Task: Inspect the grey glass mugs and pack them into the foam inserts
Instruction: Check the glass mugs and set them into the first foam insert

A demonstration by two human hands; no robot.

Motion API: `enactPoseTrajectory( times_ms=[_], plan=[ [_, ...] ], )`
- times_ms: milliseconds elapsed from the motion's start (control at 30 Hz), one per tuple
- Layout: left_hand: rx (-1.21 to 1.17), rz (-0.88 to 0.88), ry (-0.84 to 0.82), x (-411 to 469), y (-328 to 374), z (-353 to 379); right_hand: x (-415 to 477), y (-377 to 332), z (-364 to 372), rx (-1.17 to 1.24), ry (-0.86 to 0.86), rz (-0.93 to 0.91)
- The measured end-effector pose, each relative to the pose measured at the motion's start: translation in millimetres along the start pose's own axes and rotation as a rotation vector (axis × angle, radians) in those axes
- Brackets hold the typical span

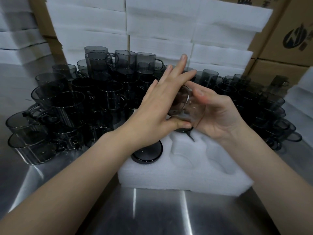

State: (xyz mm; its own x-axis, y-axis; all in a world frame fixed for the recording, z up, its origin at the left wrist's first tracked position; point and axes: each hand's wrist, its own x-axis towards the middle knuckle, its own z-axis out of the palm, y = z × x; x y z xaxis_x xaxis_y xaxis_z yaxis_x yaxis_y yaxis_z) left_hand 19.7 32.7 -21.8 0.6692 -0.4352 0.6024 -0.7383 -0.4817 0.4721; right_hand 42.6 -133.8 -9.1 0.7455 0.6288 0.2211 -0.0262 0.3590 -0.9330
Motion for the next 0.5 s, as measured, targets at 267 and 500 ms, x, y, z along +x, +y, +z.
enactPoseTrajectory(
  times_ms=[267,500],
  plan=[
    [-0.007,-0.074,0.082,-0.3,-5.9,3.6,1.9,-0.8,1.0,-0.004,0.138,-0.083],
    [0.137,-0.194,0.198,-4.1,-4.1,7.0,4.1,7.4,11.8,-0.222,0.304,-0.261]
  ],
)
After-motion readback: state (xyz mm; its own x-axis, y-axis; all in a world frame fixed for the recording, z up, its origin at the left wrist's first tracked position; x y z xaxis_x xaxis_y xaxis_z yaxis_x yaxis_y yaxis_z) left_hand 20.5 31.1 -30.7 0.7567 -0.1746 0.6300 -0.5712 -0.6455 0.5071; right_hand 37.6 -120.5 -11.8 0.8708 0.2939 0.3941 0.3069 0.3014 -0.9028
